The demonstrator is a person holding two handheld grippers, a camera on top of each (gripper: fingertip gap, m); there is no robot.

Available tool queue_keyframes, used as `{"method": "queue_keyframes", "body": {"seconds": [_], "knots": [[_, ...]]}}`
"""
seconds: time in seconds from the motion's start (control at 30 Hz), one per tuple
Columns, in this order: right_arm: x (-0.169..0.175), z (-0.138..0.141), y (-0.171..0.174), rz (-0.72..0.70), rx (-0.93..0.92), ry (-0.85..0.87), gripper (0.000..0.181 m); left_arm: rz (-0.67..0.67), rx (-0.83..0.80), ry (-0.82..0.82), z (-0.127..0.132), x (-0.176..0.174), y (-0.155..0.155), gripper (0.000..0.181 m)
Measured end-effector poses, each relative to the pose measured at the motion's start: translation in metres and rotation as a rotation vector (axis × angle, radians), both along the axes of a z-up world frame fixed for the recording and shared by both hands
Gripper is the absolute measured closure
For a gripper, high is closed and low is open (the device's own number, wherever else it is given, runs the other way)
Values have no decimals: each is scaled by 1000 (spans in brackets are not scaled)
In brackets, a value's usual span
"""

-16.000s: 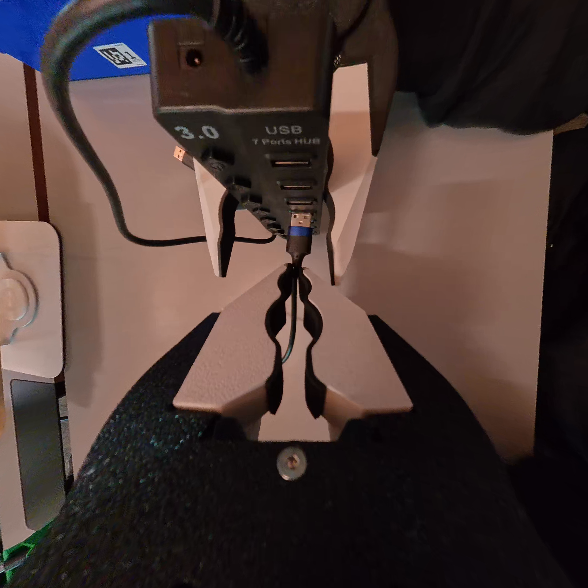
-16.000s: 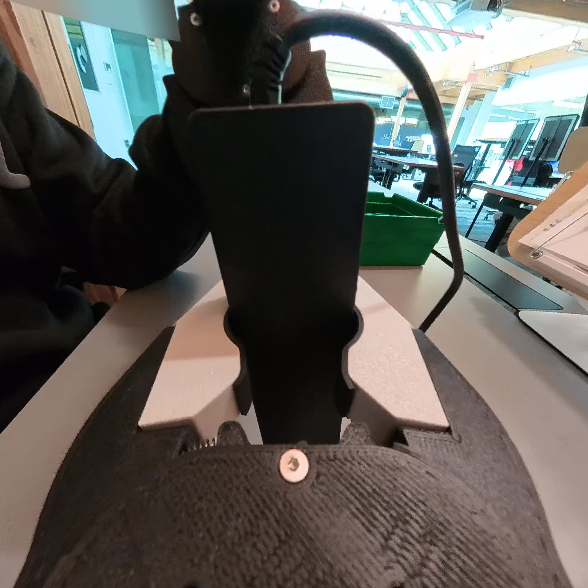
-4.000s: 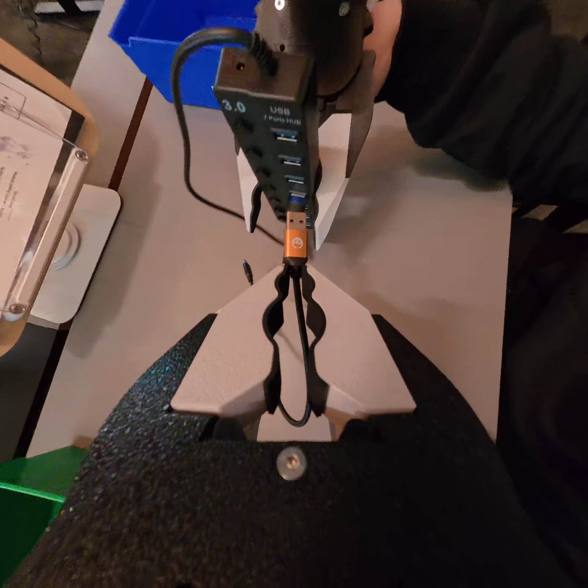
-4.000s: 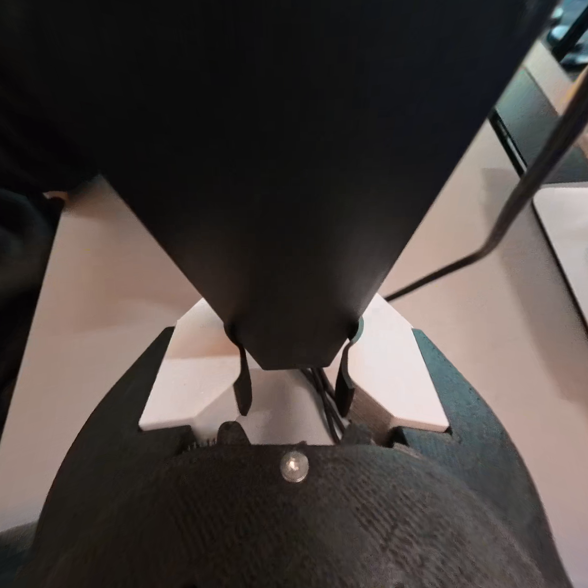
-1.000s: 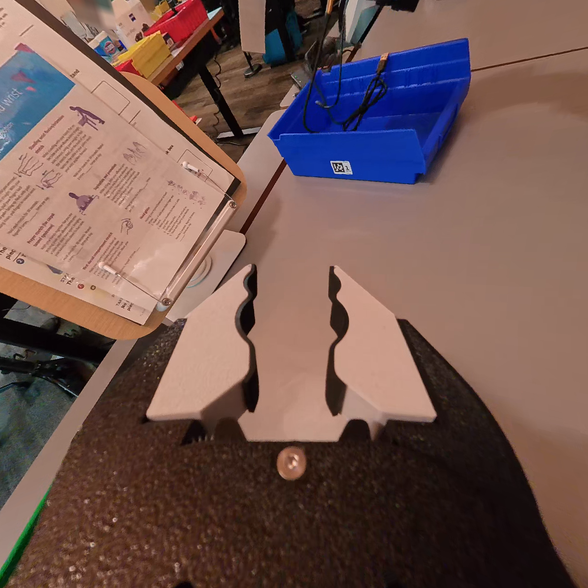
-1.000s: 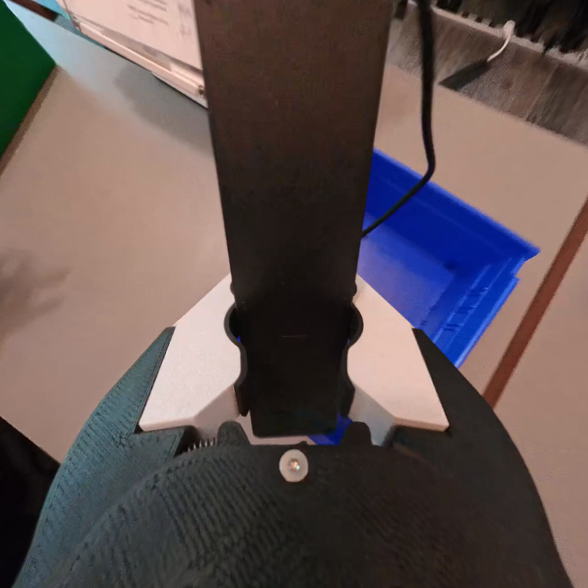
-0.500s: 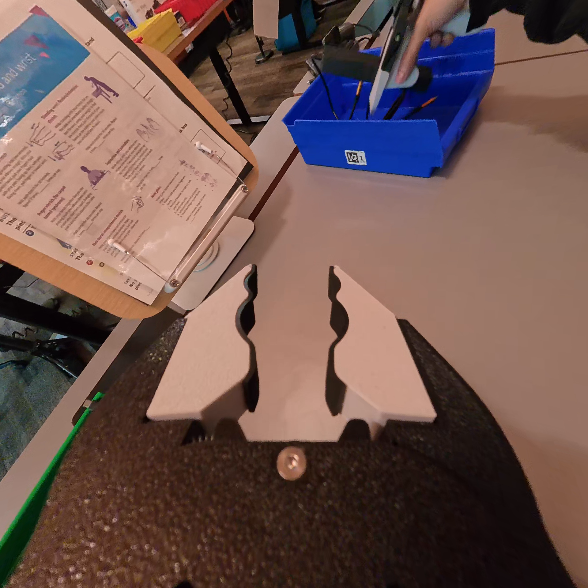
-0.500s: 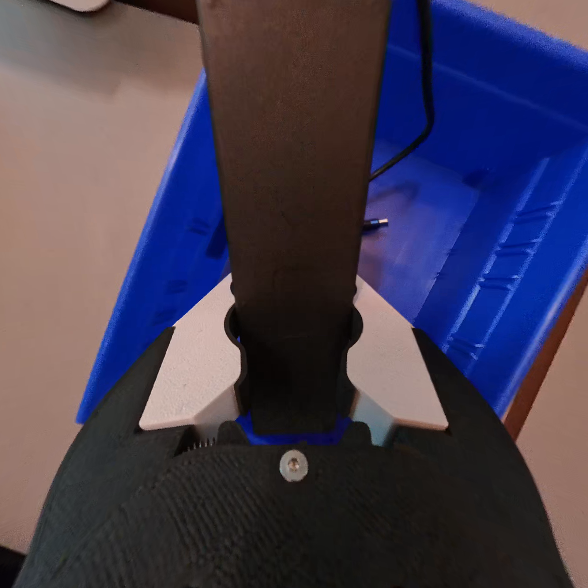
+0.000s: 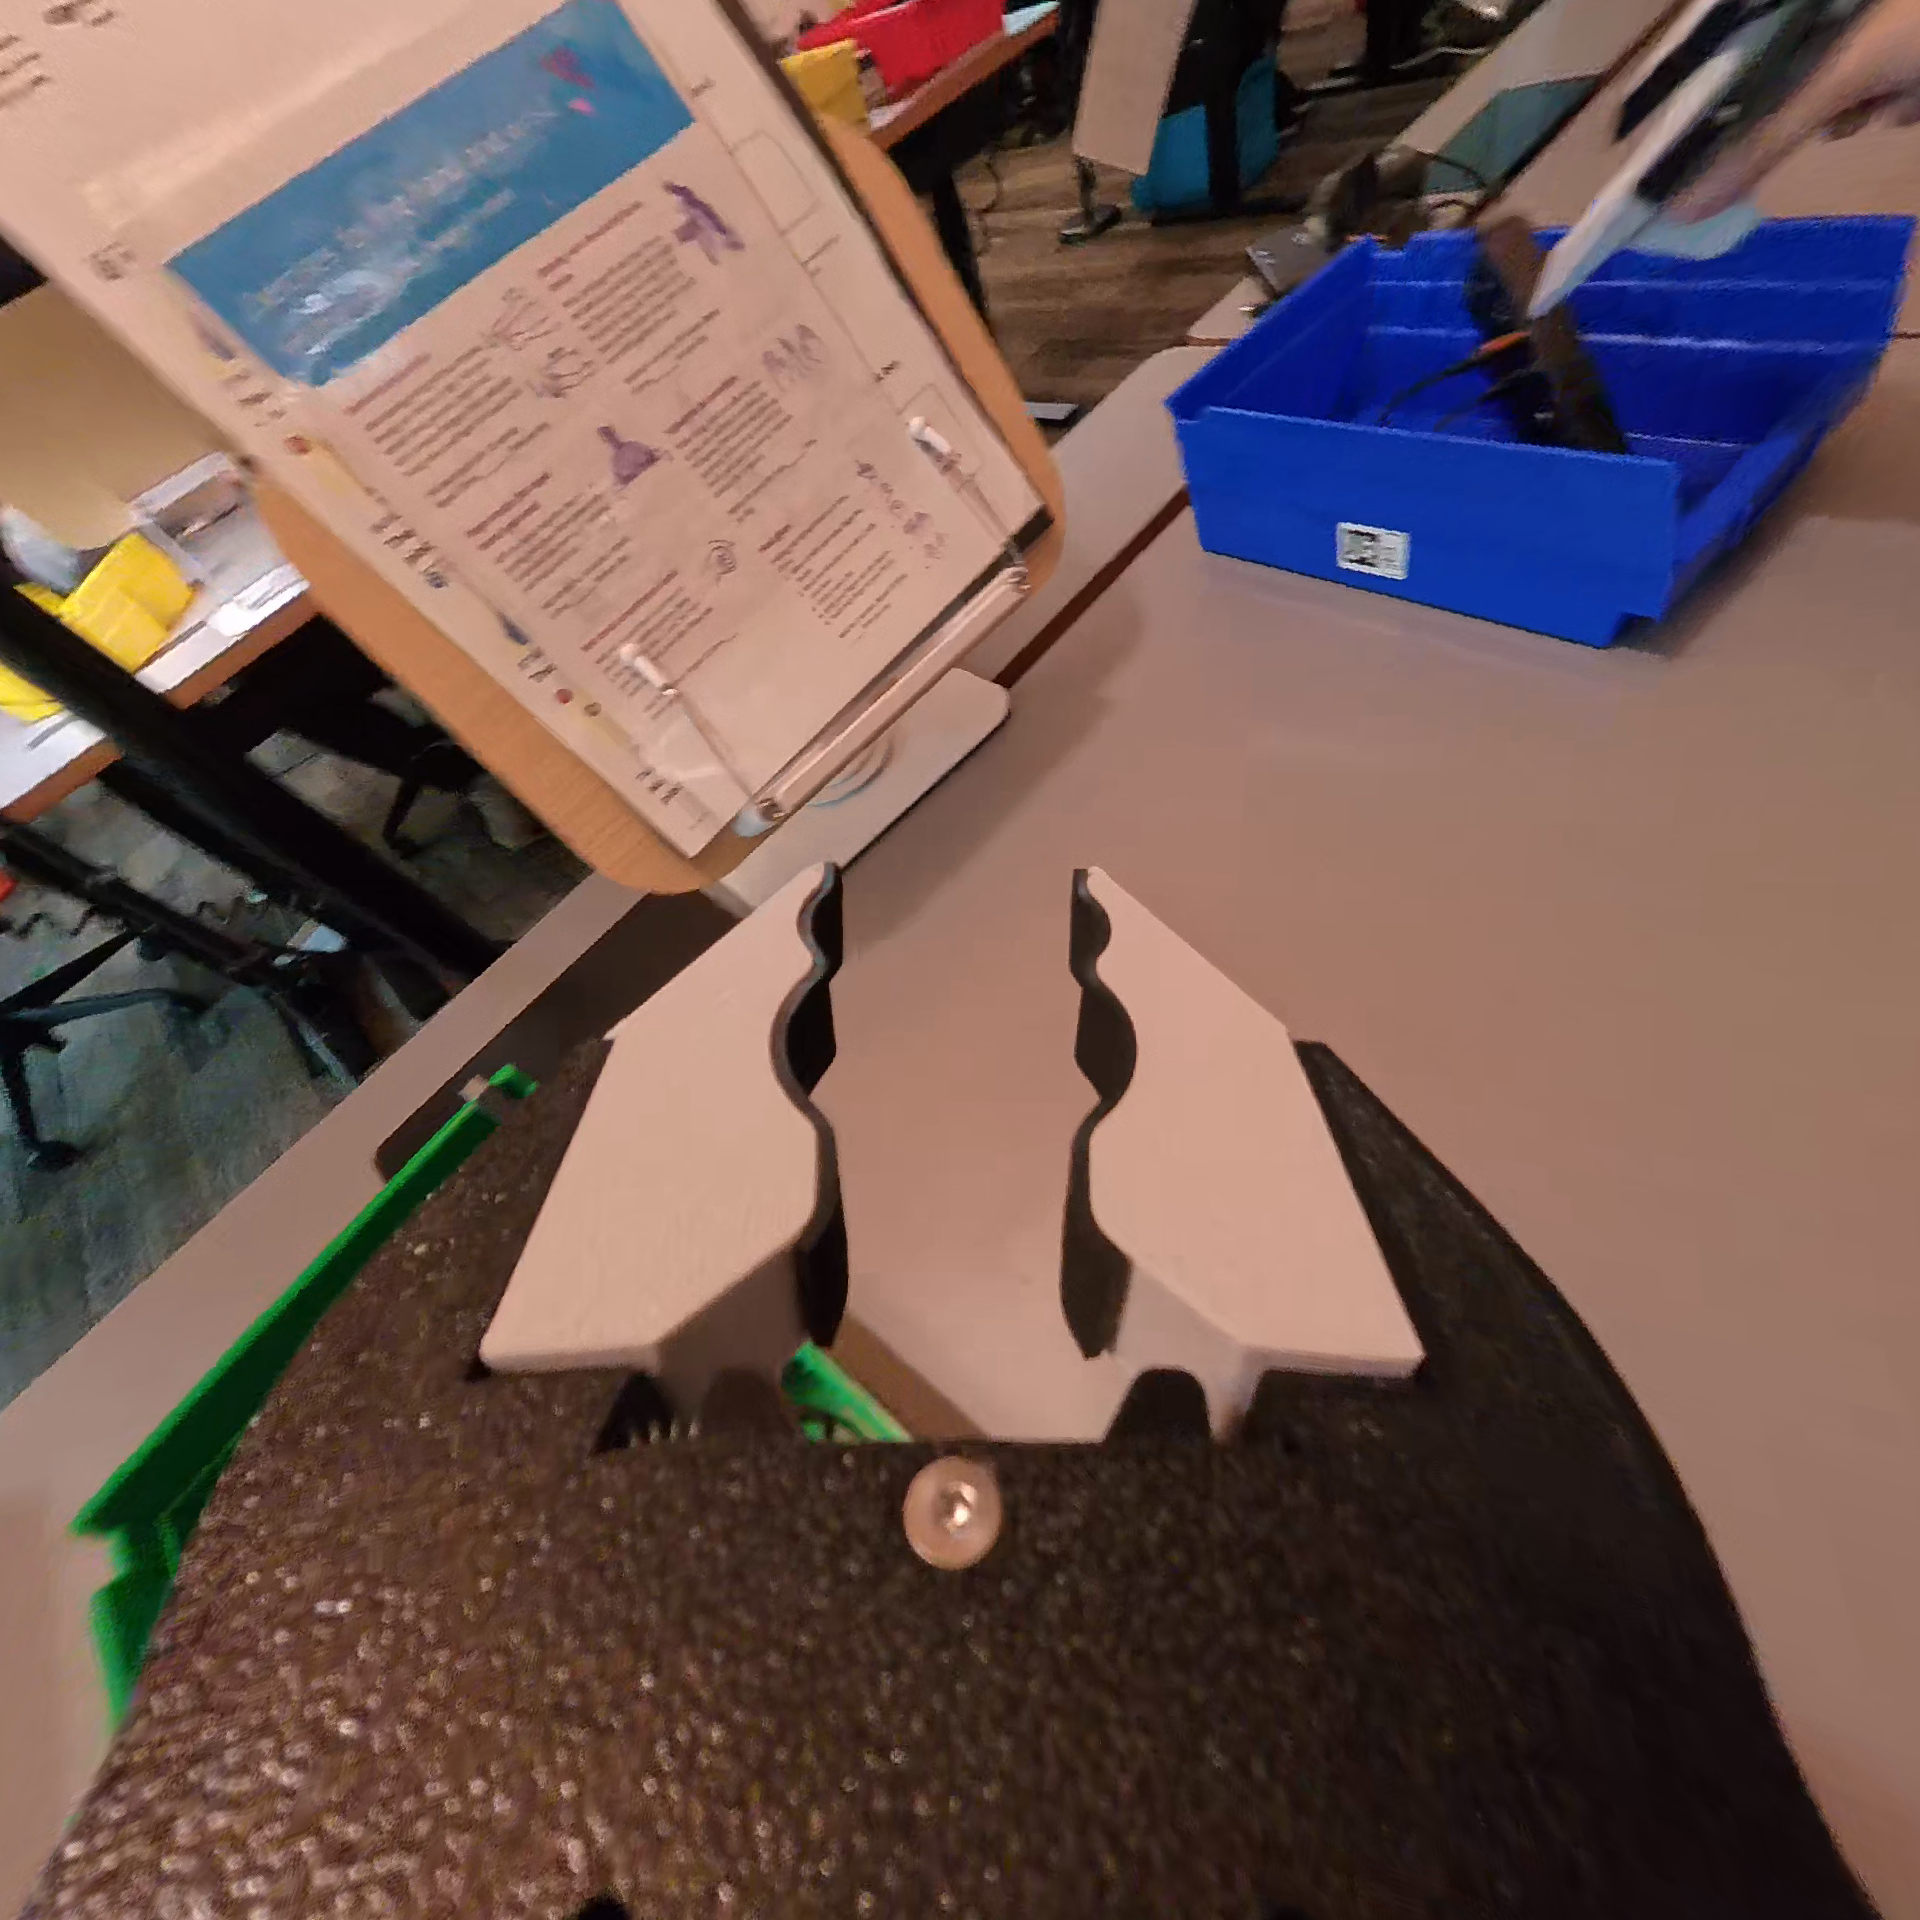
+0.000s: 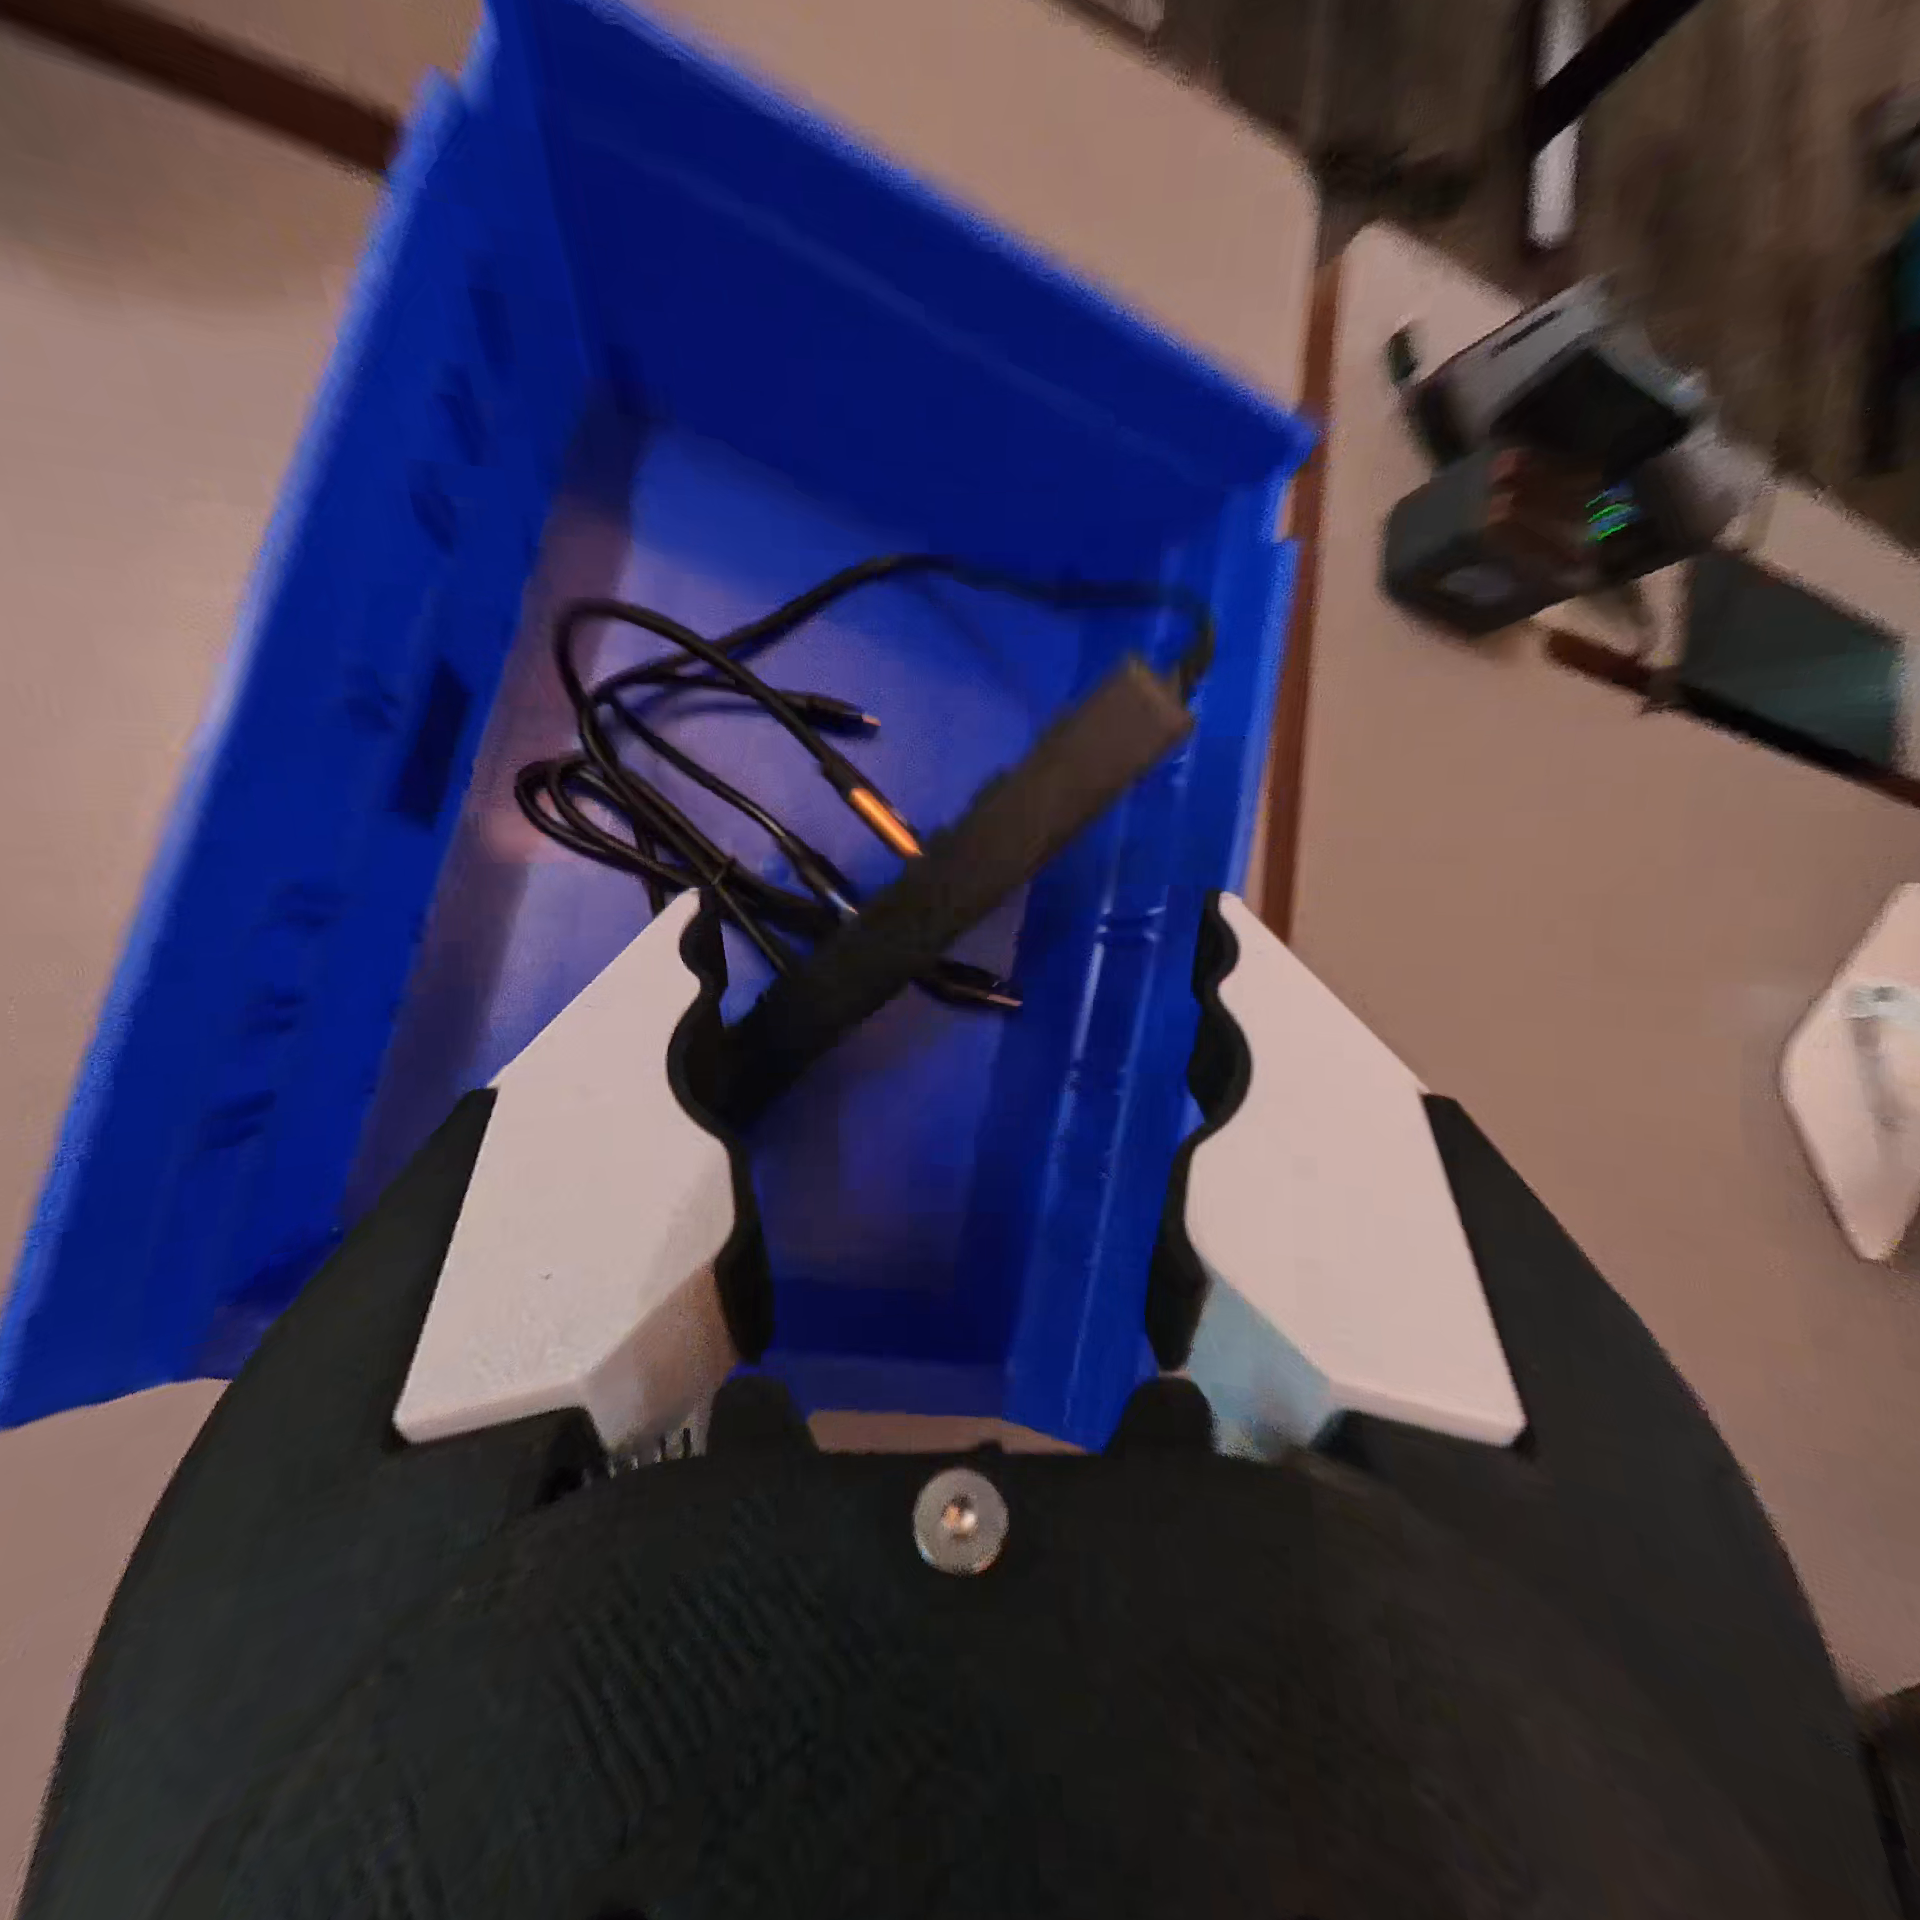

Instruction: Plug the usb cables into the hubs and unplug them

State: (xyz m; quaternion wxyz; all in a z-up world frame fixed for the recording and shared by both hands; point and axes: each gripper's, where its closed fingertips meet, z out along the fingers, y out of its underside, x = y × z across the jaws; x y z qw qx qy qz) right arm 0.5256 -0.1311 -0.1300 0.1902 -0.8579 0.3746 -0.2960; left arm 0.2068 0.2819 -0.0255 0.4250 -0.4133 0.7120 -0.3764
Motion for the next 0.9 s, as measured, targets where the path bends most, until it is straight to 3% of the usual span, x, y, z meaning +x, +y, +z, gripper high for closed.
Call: {"method": "queue_keyframes", "body": {"seconds": [0.03, 0.1, 0.2, 0.27, 0.33, 0.5, 0.6, 0.7, 0.9], "knots": [[-5, 15, 7, 13, 16, -64, 91, 47, 0, -13, 4, -3, 12, 140], [-29, 36, 44, 129, 111, -154, 90, 176, -2, -50, 14, -14, 42, 140], [-90, 49, 139, 445, 415, -215, 94, 405, -42, -124, 30, -40, 95, 141], [-135, 45, 192, 612, 601, -213, 91, 515, -73, -144, 31, -57, 127, 143], [-167, 27, 225, 699, 669, -194, 90, 544, -81, -98, 18, -64, 146, 143], [-205, -14, 250, 839, 482, -199, 84, 350, 180, 275, -32, -36, 183, 137], [-215, -14, 255, 894, 438, -245, 80, 196, 306, 469, -59, -11, 207, 131], [-224, -12, 257, 906, 531, -246, 80, 114, 416, 682, -90, -6, 235, 123], [-230, -5, 263, 914, 723, -202, 80, -14, 305, 840, -144, 13, 250, 119]]}}
